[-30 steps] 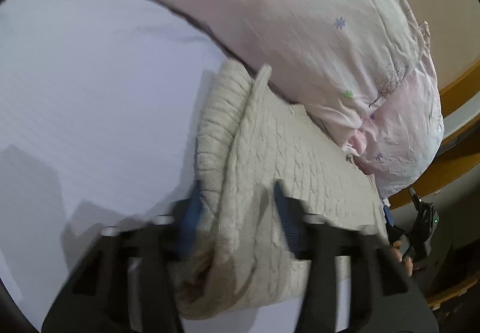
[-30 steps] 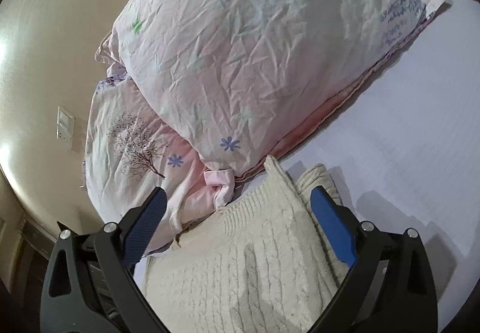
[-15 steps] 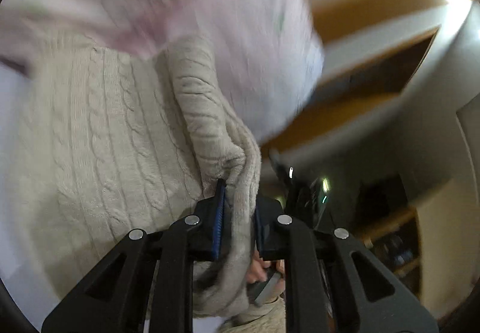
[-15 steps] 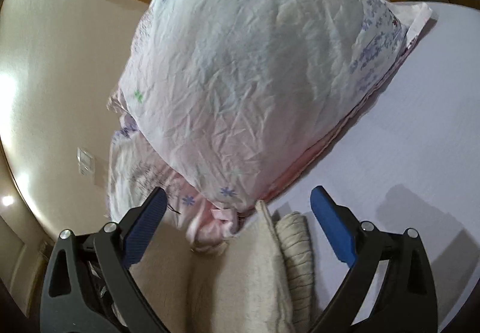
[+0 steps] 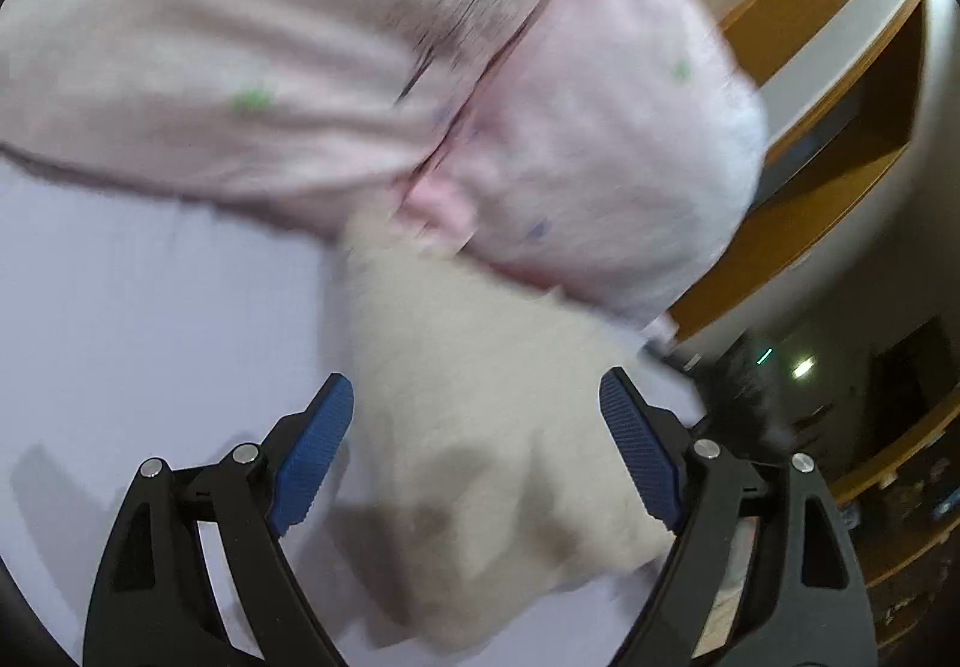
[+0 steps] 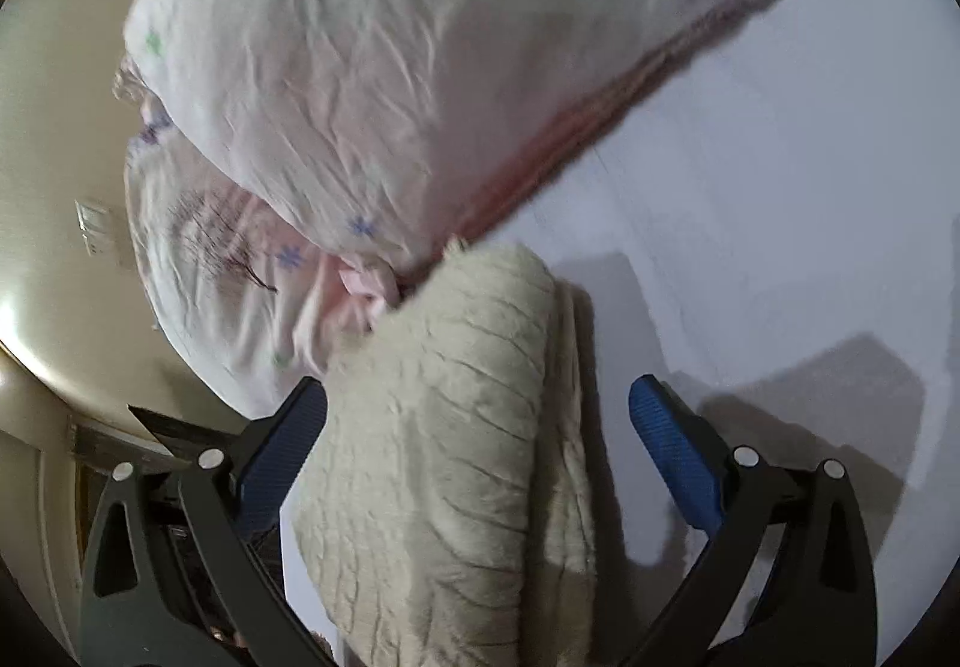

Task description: Fold small clothes

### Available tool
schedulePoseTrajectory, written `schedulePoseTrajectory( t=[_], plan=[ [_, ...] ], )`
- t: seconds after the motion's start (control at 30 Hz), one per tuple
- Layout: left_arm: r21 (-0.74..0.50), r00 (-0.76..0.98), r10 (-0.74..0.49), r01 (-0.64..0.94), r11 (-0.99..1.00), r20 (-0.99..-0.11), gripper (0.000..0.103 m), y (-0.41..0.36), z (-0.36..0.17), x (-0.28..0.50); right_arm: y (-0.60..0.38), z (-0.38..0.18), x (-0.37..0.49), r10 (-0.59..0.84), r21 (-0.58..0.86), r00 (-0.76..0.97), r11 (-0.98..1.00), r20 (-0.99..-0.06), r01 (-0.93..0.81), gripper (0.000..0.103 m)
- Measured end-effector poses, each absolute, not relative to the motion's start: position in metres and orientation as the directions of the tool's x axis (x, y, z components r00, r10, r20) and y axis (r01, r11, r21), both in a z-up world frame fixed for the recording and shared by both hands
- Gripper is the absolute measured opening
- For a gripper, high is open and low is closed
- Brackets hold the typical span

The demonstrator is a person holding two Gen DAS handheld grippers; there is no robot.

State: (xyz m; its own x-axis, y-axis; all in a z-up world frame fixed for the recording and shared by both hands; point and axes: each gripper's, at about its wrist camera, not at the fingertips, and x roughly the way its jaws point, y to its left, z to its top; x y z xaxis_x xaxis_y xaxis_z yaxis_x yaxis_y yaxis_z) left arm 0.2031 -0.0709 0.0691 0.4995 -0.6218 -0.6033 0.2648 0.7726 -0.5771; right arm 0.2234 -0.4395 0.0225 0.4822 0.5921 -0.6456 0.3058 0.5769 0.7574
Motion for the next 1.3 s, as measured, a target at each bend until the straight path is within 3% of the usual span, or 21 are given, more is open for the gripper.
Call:
schedulePoseTrajectory(
  t=[0.1,0.27,0.33,0.4,0.47,0.53,0.6,0.7,0.77,0.8,0.9,0.93,0.97,1.0,1.03,1.2,1.3],
  plan=[
    [-0.556,0.439,-0.608,0.256,0.791,-0.662,0.085,-0.086,0.045,0.202,-0.430,0.022,0.224,0.586,0.738,0.465,0.615,-0.664,0.278,0.092],
    [-0.541,0.399,-0.599,0.259,0.800,-0.694,0.088,-0.098,0.019,0.208,-0.415,0.021,0.226,0.575,0.709,0.441,0.662,-0.689,0.243,0.069],
    [-0.571,0.405,-0.623,0.256,0.780,-0.669,0.088,-0.095,0.013,0.208,-0.415,0.016,0.226,0.605,0.740,0.446,0.628,-0.659,0.241,0.046],
    [-0.576,0.411,-0.634,0.271,0.771,-0.655,0.075,-0.100,0.011,0.212,-0.415,0.017,0.226,0.635,0.772,0.455,0.592,-0.624,0.232,0.038],
    [-0.581,0.405,-0.634,0.261,0.771,-0.659,0.055,-0.096,0.012,0.211,-0.411,0.021,0.224,0.654,0.794,0.471,0.573,-0.592,0.203,0.035],
    [-0.615,0.392,-0.672,0.278,0.738,-0.629,0.043,-0.079,0.020,0.207,-0.402,0.026,0.224,0.716,0.847,0.473,0.512,-0.513,0.144,0.033],
    [-0.627,0.397,-0.695,0.306,0.716,-0.599,0.041,-0.055,0.032,0.198,-0.380,0.034,0.226,0.776,0.878,0.440,0.474,-0.451,0.065,0.033],
    [-0.514,0.495,-0.605,0.322,0.795,-0.624,0.043,-0.018,0.045,0.184,-0.337,0.034,0.236,0.794,0.848,0.348,0.531,-0.499,0.005,0.036],
    [-0.469,0.519,-0.541,0.275,0.839,-0.662,0.049,-0.001,0.039,0.189,-0.321,0.034,0.239,0.725,0.765,0.319,0.644,-0.610,-0.001,0.045],
    [-0.473,0.516,-0.528,0.247,0.846,-0.675,0.051,0.005,0.033,0.193,-0.323,0.036,0.238,0.695,0.737,0.332,0.675,-0.638,0.004,0.056],
    [-0.464,0.548,-0.512,0.238,0.853,-0.661,0.065,0.008,0.030,0.189,-0.344,0.039,0.231,0.669,0.739,0.389,0.672,-0.633,0.045,0.072],
    [-0.443,0.561,-0.495,0.239,0.864,-0.663,0.072,0.006,0.031,0.188,-0.350,0.038,0.229,0.672,0.749,0.401,0.661,-0.622,0.055,0.073],
    [-0.419,0.572,-0.477,0.241,0.875,-0.668,0.077,0.002,0.031,0.188,-0.352,0.039,0.227,0.680,0.757,0.409,0.652,-0.608,0.040,0.069],
    [-0.403,0.574,-0.465,0.242,0.883,-0.674,0.079,0.000,0.030,0.188,-0.347,0.040,0.227,0.685,0.752,0.406,0.659,-0.605,0.010,0.038],
    [-0.401,0.570,-0.464,0.242,0.883,-0.678,0.081,0.000,0.028,0.190,-0.345,0.043,0.226,0.668,0.726,0.410,0.687,-0.621,-0.020,0.020],
    [-0.462,0.544,-0.507,0.231,0.857,-0.669,0.084,0.007,0.018,0.192,-0.344,0.047,0.236,0.465,0.561,0.527,0.827,-0.711,0.027,0.016],
    [-0.420,0.565,-0.478,0.240,0.875,-0.673,0.084,0.000,0.023,0.187,-0.341,0.037,0.242,0.428,0.530,0.523,0.847,-0.737,0.053,0.016]
  ],
)
